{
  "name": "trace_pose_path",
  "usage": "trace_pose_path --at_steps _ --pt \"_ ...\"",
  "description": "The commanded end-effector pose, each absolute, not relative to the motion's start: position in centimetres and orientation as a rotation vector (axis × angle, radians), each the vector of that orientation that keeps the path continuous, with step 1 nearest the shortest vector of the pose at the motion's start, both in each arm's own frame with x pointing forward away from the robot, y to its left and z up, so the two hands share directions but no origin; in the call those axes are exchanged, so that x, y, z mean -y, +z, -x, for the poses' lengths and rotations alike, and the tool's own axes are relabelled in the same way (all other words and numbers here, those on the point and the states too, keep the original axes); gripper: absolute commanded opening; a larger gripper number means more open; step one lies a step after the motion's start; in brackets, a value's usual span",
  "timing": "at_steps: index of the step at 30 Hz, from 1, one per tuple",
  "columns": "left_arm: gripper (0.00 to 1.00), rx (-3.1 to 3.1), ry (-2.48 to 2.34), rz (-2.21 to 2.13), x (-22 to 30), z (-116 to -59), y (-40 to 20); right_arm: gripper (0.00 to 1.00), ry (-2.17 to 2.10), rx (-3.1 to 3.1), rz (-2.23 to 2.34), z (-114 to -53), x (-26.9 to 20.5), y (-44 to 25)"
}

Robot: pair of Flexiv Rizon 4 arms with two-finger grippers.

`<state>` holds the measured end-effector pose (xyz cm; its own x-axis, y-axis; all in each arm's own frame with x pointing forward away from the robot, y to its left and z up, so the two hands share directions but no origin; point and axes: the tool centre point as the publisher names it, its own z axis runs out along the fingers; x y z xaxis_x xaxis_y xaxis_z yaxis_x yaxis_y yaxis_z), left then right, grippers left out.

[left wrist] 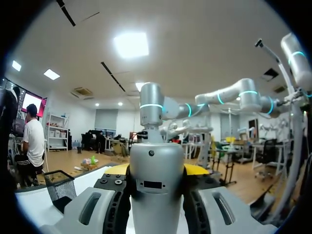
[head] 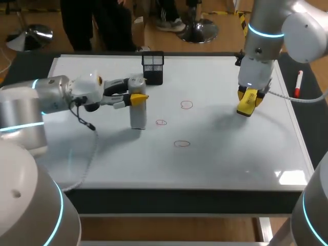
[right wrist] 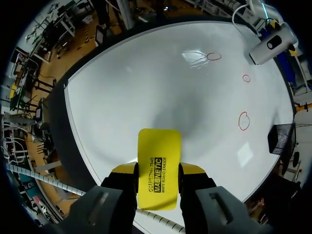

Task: Pick up the inspection probe, press it on each red-marked spot on the whiteboard one by one, put down the probe, pick up the eraser, and wipe off all the red marks.

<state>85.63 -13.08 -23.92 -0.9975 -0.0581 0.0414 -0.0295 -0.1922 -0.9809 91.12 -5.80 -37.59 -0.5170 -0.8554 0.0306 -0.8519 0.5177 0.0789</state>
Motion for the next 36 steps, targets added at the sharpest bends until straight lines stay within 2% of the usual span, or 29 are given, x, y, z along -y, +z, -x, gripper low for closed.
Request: trace_pose_path --at_steps 1,23,36 --pt "0.0 -1.945 -2.346 0.208 11.0 -83.9 -23.2 0.0 -0.078 2.677 -1.51 -91.2 5.8 -37.5" --pt "0.0 -1.867 -2.244 0.332 2.6 -81.1 -23.3 0.0 -0.078 2.677 -1.51 -91.2 5.8 -37.5" --pt "0.0 -1.827 -2.215 0.377 0.2 -81.6 -23.3 0.0 -0.078 2.677 -1.51 -91.2 5.8 -37.5"
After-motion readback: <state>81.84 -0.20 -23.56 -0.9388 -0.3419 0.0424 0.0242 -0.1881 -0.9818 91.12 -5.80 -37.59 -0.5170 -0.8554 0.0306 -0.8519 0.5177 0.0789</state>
